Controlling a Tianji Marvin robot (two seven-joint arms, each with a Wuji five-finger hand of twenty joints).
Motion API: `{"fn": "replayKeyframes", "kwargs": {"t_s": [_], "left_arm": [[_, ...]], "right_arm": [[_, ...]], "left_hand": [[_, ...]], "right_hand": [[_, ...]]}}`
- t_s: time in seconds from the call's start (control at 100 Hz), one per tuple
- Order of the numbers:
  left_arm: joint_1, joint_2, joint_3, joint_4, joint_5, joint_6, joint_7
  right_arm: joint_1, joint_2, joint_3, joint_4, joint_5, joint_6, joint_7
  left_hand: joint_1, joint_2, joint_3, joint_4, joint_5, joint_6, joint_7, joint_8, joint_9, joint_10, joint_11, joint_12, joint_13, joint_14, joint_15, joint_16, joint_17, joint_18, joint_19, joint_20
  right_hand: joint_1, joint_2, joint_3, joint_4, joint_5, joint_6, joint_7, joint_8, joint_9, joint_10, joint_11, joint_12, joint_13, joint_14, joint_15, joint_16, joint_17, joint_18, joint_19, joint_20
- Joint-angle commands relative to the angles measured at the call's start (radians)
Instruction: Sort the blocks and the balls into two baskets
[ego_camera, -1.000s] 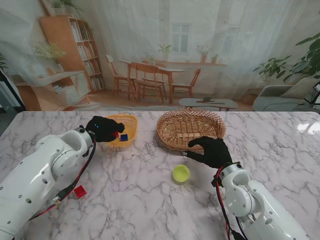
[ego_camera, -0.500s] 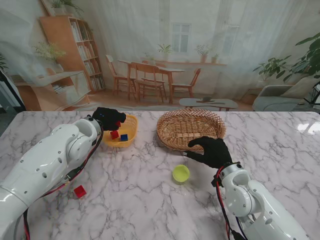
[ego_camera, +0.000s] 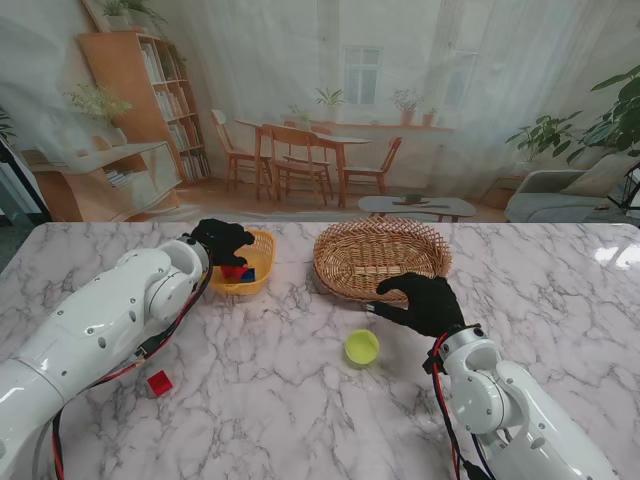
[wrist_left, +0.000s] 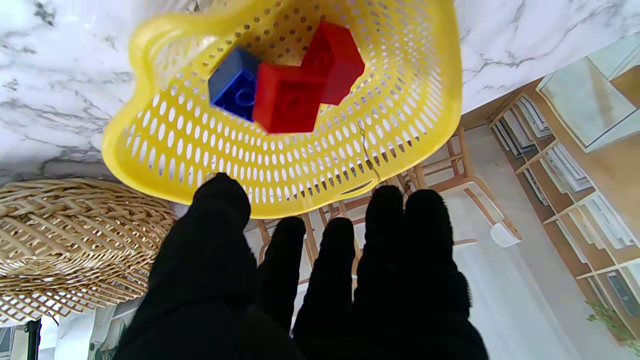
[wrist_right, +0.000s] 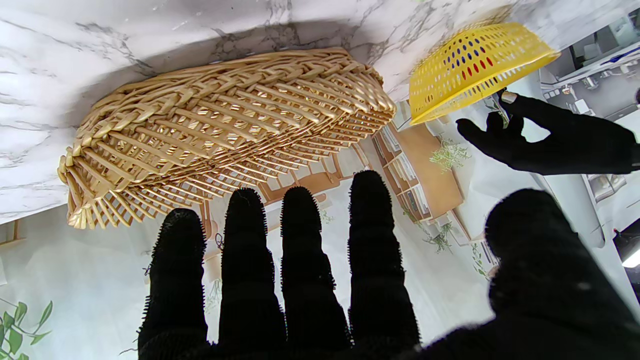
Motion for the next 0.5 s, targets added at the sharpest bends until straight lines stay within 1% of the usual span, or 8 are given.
{"fn": "replayKeyframes", "kwargs": {"t_s": [0.0,0.09,0.17,0.31,0.35,0.49], "left_arm": [[-0.002,0.002,-0.001,0.007,0.005,0.003,-0.022],[0.012,0.005,-0.022,-0.001,0.018,-0.004,-0.015],[0.041,0.01,-0.067,-0.031,0.045,-0.025,-0.019],[0.117,0.019,-0.174,-0.115,0.103,-0.076,-0.031],[0.139,0.022,-0.204,-0.141,0.122,-0.09,-0.036],[0.215,0.035,-0.308,-0.23,0.204,-0.146,-0.087]], "right_arm": [[-0.002,-0.001,-0.002,0.001,-0.001,0.006,0.001],[-0.001,-0.001,-0.002,0.002,-0.002,0.005,0.001],[-0.002,-0.001,-0.001,0.001,-0.001,0.005,0.001],[-0.004,-0.001,0.001,0.0,-0.001,0.004,-0.001],[-0.004,-0.001,0.001,-0.001,-0.001,0.004,-0.001],[-0.005,-0.001,0.002,-0.001,0.0,0.004,-0.001]], "left_hand": [[-0.016,0.036,-0.029,-0.001,-0.045,0.03,-0.043,-0.024,-0.052,0.02,-0.04,-0.036,-0.04,0.049,-0.038,-0.038,-0.033,0.026,-0.034,-0.028],[-0.032,0.045,-0.038,-0.003,-0.057,0.032,-0.062,-0.032,-0.063,0.021,-0.049,-0.044,-0.059,0.054,-0.044,-0.05,-0.051,0.032,-0.044,-0.035],[-0.048,0.064,-0.044,-0.006,-0.055,0.03,-0.07,-0.035,-0.06,0.022,-0.05,-0.047,-0.066,0.055,-0.045,-0.058,-0.062,0.036,-0.045,-0.037],[-0.062,0.082,-0.049,-0.012,-0.04,0.032,-0.078,-0.035,-0.036,0.018,-0.051,-0.05,-0.07,0.054,-0.047,-0.068,-0.078,0.045,-0.047,-0.039],[-0.066,0.089,-0.05,-0.015,-0.035,0.028,-0.081,-0.035,-0.023,0.012,-0.052,-0.05,-0.072,0.05,-0.05,-0.073,-0.09,0.052,-0.051,-0.04],[-0.127,0.126,-0.058,-0.03,-0.009,0.002,-0.088,-0.026,0.017,-0.012,-0.077,-0.055,-0.067,0.029,-0.076,-0.095,-0.135,0.079,-0.067,-0.026]], "right_hand": [[0.03,0.045,-0.015,0.026,0.013,0.01,0.006,-0.013,-0.005,0.0,0.009,0.005,-0.005,-0.002,-0.04,-0.007,-0.018,0.015,-0.011,-0.008],[0.03,0.045,-0.015,0.026,0.012,0.01,0.006,-0.013,-0.006,0.001,0.008,0.005,-0.005,-0.002,-0.041,-0.007,-0.018,0.015,-0.011,-0.008],[0.03,0.046,-0.015,0.026,0.012,0.011,0.006,-0.013,-0.006,-0.001,0.008,0.005,-0.006,-0.002,-0.041,-0.008,-0.018,0.014,-0.011,-0.008],[0.03,0.046,-0.015,0.026,0.012,0.009,0.006,-0.013,-0.007,0.0,0.008,0.005,-0.005,-0.003,-0.041,-0.008,-0.018,0.015,-0.011,-0.008],[0.03,0.045,-0.016,0.026,0.013,0.01,0.006,-0.013,-0.007,0.0,0.008,0.005,-0.006,-0.002,-0.042,-0.008,-0.017,0.015,-0.011,-0.008],[0.03,0.045,-0.015,0.026,0.013,0.011,0.006,-0.013,-0.006,0.0,0.008,0.005,-0.006,-0.002,-0.041,-0.008,-0.017,0.015,-0.011,-0.008]]}}
